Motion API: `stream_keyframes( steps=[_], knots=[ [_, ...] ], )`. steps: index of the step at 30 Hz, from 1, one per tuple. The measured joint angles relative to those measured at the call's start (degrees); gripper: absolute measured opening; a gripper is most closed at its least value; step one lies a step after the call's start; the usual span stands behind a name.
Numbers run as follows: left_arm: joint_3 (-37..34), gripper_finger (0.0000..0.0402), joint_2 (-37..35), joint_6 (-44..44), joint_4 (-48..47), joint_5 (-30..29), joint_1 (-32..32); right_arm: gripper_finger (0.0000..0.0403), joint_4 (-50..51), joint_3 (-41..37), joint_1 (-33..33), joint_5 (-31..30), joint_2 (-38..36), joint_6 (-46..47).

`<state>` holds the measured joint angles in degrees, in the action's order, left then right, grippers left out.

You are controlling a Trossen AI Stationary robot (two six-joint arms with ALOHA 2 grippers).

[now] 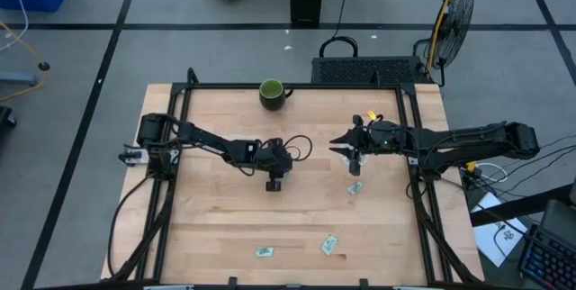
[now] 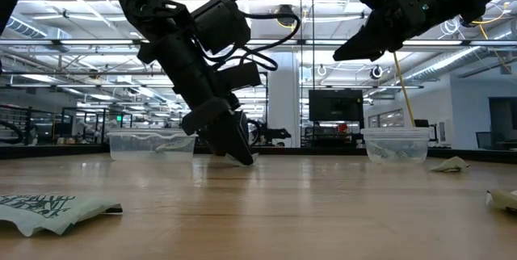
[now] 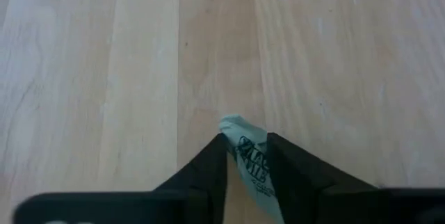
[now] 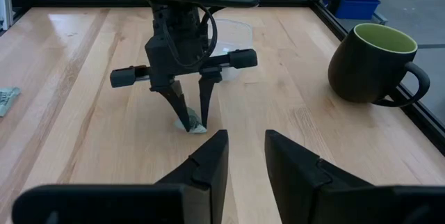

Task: Pick and place Stevia / Truvia into bins
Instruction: Put the white stevia packet into the left transparent container

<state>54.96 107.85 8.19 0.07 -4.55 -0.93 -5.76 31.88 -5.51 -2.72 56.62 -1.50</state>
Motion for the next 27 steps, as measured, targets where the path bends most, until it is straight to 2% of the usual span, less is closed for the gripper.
stream_keyframes(
  steps=[8,15,20,27],
  knots=[
    [0.0,0.0042,-0.5,-2.7,-0.3,-1.6,0.0,0.0091,0.0,0.0,0.0,0.0,0.0,0.0],
    [-0.1,0.0035,-6.7,-3.0,-3.4,-2.6,0.0,0.0091,0.2,0.0,0.0,0.0,0.0,0.0],
    [-0.1,0.0033,-15.6,-3.9,-9.9,-6.2,0.0,0.0091,0.4,0.0,0.0,0.0,0.0,0.0],
    [0.0,0.0027,-29.0,-9.4,-29.5,-10.7,-0.4,0.0091,0.5,0.0,0.0,-0.1,0.0,1.0]
  ],
)
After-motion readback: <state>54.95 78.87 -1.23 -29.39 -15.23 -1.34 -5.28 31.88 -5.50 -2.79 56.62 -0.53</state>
